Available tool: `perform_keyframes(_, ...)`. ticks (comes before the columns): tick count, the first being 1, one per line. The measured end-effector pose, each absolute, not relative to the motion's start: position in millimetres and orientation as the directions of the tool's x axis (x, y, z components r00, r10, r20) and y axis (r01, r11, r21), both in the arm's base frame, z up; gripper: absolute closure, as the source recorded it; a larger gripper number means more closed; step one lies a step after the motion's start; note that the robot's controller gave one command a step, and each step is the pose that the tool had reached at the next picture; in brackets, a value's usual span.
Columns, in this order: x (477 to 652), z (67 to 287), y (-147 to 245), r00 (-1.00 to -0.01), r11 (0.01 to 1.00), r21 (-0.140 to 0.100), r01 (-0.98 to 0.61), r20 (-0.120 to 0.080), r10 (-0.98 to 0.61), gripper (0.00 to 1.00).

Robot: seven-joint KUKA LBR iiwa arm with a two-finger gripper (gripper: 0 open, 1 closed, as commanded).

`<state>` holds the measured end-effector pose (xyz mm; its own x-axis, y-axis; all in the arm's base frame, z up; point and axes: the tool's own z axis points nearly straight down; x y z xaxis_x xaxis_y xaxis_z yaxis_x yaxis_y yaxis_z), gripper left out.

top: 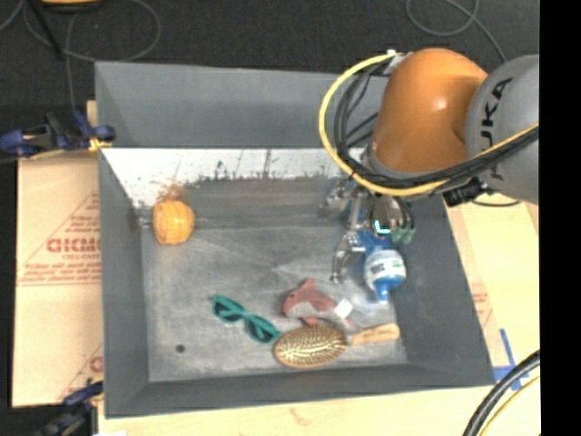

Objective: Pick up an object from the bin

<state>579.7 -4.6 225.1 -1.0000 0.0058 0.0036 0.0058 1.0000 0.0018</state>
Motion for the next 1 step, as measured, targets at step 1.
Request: perform_keyframes(1,581.2,229.7,-4.7,-1.000,1.000,0.002,0.006,-0.004,0.006,0.00)
